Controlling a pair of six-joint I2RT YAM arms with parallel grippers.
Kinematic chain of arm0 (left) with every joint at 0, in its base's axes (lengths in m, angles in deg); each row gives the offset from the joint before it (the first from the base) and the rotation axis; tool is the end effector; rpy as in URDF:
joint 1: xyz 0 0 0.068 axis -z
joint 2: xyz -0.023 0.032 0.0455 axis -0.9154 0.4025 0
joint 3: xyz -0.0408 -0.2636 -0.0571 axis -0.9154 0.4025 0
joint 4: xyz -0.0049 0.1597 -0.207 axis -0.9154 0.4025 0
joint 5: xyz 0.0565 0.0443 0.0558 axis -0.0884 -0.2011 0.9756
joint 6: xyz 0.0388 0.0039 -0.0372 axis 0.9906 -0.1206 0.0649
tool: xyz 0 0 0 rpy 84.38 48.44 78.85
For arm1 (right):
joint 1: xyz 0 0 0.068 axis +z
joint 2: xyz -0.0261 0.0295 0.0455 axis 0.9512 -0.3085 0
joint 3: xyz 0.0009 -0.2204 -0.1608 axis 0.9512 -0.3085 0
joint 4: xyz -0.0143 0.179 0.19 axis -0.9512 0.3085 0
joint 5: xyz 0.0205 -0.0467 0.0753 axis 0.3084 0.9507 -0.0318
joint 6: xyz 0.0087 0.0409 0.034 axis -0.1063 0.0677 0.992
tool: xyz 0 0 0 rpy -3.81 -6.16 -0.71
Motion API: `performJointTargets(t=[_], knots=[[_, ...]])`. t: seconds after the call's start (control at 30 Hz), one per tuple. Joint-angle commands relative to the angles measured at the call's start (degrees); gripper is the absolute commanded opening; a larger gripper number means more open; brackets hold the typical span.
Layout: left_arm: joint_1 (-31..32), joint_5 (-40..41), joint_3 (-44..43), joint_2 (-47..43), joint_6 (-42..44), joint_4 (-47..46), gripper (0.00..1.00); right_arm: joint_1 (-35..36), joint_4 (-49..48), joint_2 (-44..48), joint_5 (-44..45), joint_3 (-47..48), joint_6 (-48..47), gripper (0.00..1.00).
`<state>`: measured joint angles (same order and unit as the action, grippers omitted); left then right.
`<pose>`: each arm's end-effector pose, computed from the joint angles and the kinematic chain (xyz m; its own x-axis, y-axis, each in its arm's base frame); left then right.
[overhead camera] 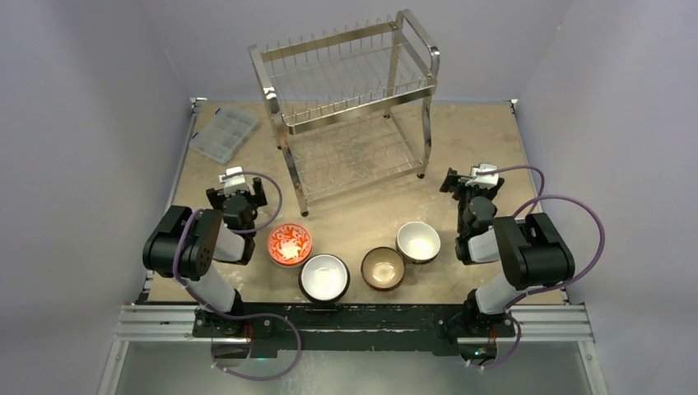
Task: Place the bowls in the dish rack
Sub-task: Adjust the dish rack at the center of the board.
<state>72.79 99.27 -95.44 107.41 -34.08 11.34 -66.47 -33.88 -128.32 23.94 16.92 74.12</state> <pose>0.2450 -0.0120 0.1246 -0.1546 -0.0576 -0.9863 -0.3476 0.9377 -0.0003 0.2461 0.0136 0.1737 0.1875 0.0361 -0.9816 0.1887 0.9794 0.0721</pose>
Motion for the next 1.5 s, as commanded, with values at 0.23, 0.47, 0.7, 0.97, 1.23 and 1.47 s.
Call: performJointTargets(t=[0.23, 0.47, 0.7, 0.97, 1.23, 1.47], knots=[[0.24, 1.24, -1.08, -0.27, 0.45, -3.07, 0.98, -0.10, -7.62, 0.89, 2.21, -0.96, -0.75, 0.99], [1.89, 10.04, -11.93, -18.81, -10.26, 36.57, 0.99, 0.02, 27.55, 28.27, 7.13, 4.08, 15.22, 0.99], [1.86, 12.85, -25.43, -29.41, -31.60, 73.35, 0.99, -0.03, 49.01, 39.17, -3.58, 11.01, 22.09, 0.99], [1.78, -6.86, -22.61, -39.34, -31.42, 77.16, 0.99, -0.03, 52.66, 38.02, -13.51, 10.09, 20.20, 0.99], [1.94, -33.03, -11.08, -46.99, -36.18, 60.36, 0.98, -0.03, 49.83, 28.53, -27.56, 14.99, 16.54, 0.99], [6.28, -38.38, -7.41, -45.05, -36.46, 53.26, 0.97, -0.03, 46.14, 19.30, -31.04, 24.33, 13.16, 0.99]])
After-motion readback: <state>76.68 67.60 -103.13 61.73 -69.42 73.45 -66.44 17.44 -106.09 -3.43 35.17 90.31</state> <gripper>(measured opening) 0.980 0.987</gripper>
